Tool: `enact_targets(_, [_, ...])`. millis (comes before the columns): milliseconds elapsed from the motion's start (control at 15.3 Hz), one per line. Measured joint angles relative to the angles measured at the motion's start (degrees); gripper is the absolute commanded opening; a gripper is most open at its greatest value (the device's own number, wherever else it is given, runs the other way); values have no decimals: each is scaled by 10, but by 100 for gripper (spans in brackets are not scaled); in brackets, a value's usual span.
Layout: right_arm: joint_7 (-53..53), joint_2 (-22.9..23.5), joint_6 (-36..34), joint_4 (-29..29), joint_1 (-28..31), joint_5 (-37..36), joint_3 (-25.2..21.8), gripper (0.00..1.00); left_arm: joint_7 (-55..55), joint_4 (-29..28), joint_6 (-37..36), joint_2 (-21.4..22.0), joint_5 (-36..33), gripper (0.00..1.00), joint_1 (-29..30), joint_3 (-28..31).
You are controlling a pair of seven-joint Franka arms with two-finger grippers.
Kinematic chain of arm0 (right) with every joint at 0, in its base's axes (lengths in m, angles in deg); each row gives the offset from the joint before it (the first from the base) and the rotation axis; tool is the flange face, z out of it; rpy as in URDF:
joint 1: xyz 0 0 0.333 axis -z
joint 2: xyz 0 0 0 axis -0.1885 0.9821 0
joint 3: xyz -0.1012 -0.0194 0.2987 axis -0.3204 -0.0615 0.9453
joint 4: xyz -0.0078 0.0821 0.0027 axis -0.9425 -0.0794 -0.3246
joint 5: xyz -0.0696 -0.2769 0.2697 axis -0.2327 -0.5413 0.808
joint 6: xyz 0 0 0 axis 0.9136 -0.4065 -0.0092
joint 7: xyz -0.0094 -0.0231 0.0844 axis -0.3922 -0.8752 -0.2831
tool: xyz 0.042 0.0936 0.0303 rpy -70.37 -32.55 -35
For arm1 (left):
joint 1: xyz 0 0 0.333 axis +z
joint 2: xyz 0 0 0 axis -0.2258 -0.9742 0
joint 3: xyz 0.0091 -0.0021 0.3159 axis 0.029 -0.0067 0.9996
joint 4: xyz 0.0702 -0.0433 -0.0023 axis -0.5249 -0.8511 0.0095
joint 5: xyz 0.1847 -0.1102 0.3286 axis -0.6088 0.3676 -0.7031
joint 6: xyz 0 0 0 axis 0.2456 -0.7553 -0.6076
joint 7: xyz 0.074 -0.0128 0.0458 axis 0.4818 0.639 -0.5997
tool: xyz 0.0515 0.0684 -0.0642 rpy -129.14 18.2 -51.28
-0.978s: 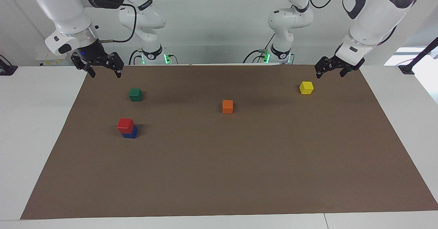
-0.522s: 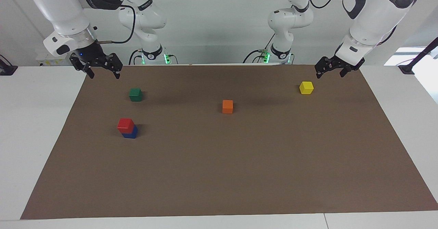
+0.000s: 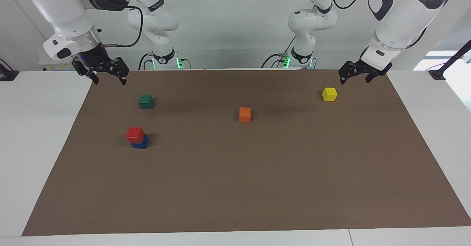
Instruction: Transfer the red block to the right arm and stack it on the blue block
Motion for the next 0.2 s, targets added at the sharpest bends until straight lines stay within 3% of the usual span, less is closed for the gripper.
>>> enact_targets(196, [0, 0, 0, 0, 1, 0, 0, 100, 0, 0, 0, 0, 0, 100, 0, 0])
